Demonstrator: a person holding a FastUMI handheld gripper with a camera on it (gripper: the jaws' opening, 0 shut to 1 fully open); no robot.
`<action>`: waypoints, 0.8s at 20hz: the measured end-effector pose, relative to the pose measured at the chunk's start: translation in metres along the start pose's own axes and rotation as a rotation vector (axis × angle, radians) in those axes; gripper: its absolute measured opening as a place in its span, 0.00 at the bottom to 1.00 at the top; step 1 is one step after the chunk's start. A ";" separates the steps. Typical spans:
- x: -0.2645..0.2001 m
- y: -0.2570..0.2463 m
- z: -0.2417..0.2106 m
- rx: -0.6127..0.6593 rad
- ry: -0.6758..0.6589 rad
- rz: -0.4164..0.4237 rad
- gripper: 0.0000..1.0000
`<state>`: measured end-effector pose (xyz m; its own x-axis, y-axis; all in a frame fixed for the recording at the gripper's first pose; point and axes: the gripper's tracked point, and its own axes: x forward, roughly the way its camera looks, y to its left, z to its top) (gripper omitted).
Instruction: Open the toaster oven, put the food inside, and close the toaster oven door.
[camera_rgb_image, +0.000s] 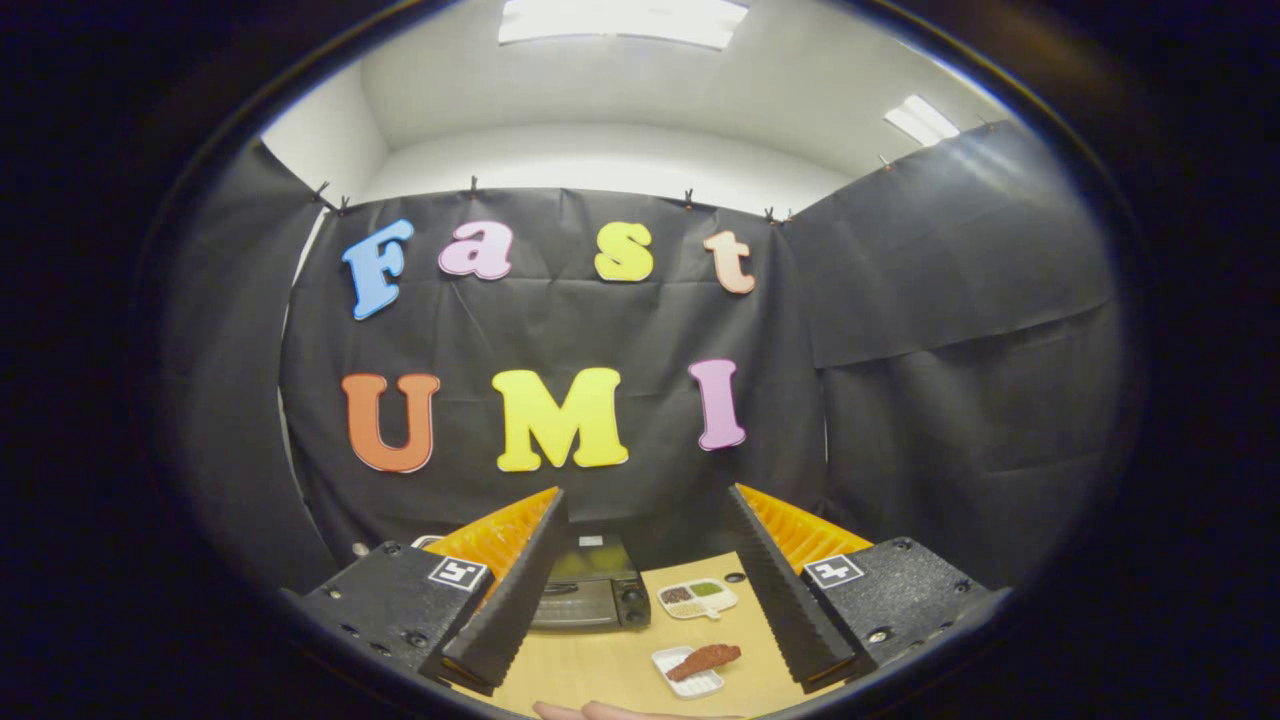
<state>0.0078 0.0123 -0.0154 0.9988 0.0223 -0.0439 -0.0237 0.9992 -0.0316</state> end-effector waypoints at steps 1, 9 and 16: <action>0.000 0.000 0.001 -0.006 -0.001 -0.002 1.00; 0.020 0.010 -0.008 -0.020 -0.016 0.023 1.00; 0.126 0.078 -0.102 -0.066 0.077 0.173 1.00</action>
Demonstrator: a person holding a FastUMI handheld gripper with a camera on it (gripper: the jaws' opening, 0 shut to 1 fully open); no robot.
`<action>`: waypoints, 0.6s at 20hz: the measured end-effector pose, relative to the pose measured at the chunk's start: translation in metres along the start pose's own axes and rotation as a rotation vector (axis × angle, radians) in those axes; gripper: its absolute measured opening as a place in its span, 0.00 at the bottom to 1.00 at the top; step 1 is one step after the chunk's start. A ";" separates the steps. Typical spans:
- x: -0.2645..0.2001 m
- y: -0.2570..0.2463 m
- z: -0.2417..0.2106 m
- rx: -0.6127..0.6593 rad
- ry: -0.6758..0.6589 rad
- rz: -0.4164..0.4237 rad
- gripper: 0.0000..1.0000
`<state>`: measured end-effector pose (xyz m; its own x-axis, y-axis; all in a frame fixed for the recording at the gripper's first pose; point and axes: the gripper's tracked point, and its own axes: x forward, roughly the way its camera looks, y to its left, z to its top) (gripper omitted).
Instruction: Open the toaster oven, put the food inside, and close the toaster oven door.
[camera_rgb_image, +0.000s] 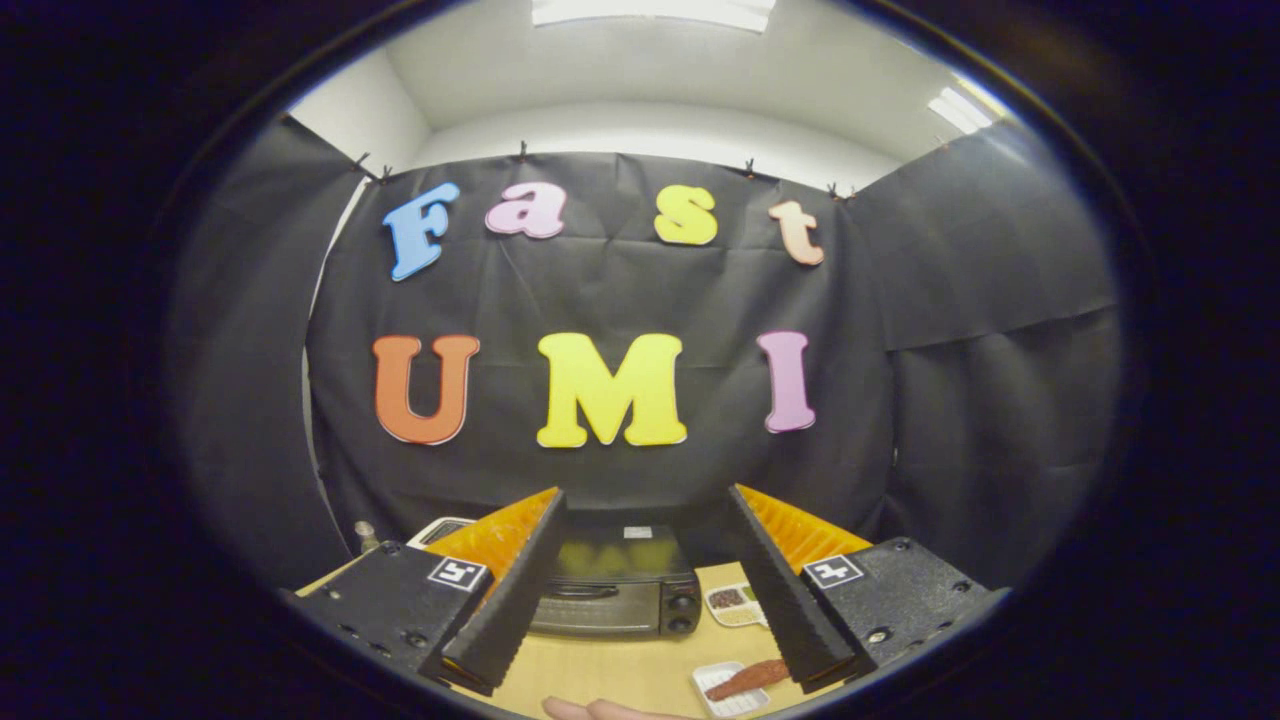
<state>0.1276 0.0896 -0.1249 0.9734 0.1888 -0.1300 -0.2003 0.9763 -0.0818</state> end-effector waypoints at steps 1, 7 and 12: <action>0.023 0.008 -0.016 -0.016 0.024 0.016 1.00; 0.122 0.056 -0.124 -0.046 0.269 0.053 1.00; 0.160 0.073 -0.179 -0.070 0.425 0.048 1.00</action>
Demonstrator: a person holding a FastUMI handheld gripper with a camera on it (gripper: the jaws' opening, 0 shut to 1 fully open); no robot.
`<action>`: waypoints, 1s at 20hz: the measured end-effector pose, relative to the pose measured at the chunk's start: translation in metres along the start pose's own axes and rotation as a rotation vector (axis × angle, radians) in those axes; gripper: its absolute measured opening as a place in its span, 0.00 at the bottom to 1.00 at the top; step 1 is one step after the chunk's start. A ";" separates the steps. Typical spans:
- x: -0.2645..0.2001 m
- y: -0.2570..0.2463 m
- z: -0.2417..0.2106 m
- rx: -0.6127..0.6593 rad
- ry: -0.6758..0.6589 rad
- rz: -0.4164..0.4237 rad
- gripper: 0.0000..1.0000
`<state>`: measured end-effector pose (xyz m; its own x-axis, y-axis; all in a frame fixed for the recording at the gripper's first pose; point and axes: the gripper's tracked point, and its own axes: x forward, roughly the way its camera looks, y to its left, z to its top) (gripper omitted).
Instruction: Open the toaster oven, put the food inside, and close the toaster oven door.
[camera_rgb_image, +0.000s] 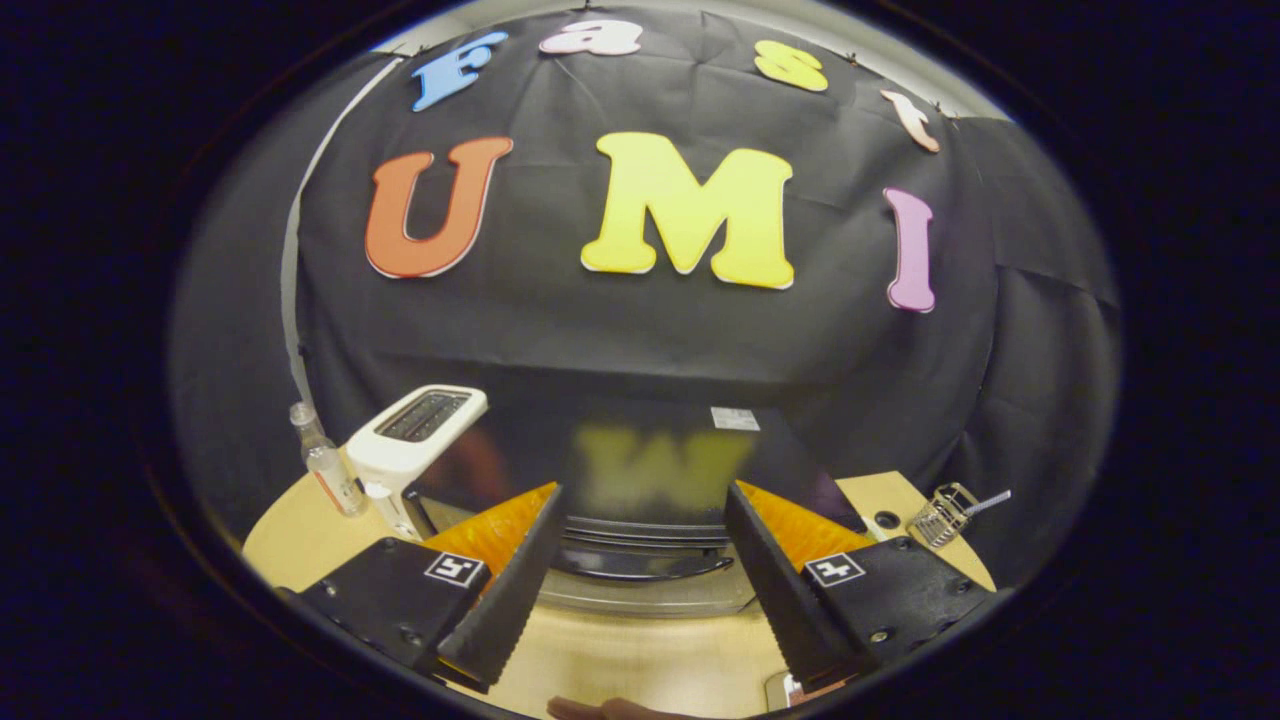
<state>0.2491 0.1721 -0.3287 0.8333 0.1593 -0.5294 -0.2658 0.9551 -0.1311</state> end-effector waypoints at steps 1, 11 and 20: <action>0.007 0.004 -0.006 0.013 0.024 0.011 1.00; -0.004 0.007 -0.022 0.074 0.106 0.013 1.00; -0.062 0.007 -0.071 0.071 0.052 0.013 1.00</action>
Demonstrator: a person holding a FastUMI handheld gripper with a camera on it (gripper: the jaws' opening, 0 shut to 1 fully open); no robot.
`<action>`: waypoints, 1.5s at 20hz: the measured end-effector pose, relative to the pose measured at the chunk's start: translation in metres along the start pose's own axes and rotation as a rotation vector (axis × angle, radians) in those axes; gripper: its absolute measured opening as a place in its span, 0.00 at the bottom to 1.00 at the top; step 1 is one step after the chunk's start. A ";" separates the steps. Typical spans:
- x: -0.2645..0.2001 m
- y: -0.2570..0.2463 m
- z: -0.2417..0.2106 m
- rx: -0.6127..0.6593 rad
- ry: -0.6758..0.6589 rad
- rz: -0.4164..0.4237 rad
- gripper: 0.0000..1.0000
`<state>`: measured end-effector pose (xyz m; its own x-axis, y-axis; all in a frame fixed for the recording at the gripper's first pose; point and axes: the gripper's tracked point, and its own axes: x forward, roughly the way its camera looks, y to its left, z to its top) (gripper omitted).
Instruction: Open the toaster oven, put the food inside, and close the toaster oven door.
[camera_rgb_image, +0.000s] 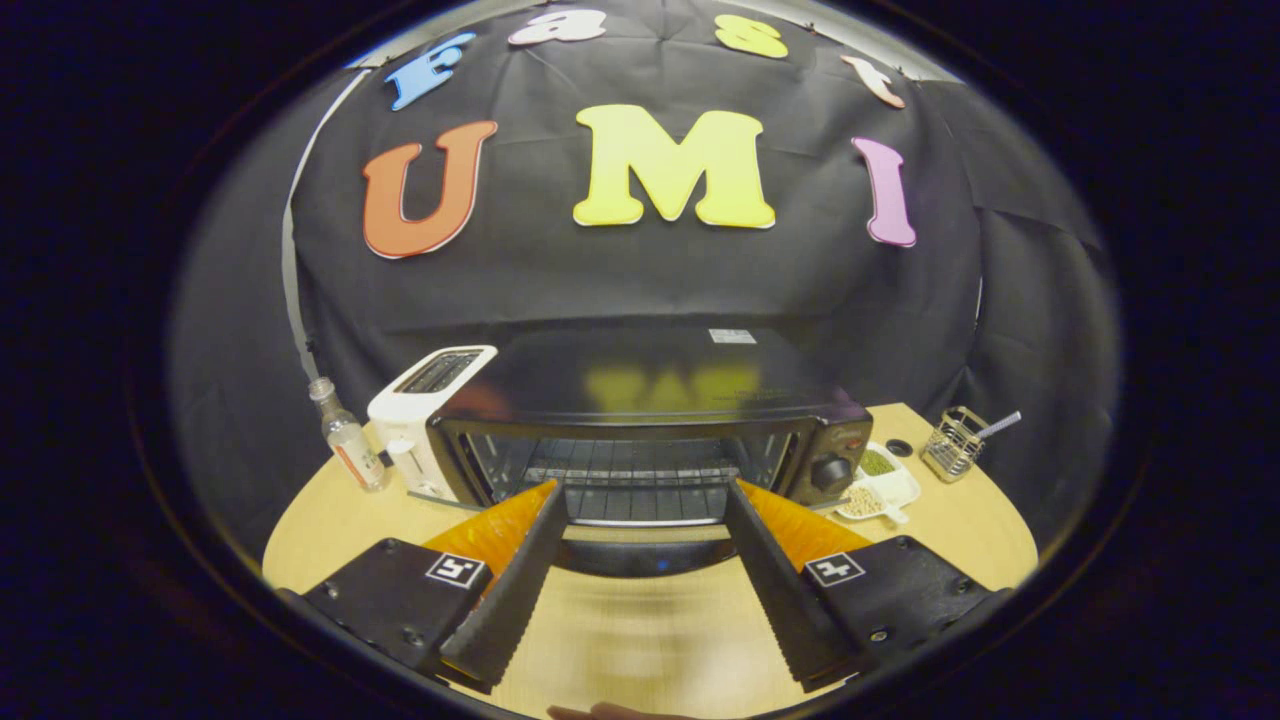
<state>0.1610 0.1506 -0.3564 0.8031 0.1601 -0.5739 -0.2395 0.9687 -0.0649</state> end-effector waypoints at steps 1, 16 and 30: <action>-0.004 0.000 -0.007 0.000 0.001 -0.001 1.00; 0.014 -0.006 -0.150 0.010 0.227 -0.002 1.00; -0.060 -0.050 -0.088 -0.059 0.136 0.073 1.00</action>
<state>0.0766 0.0759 -0.3904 0.7024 0.1982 -0.6836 -0.3289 0.9421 -0.0648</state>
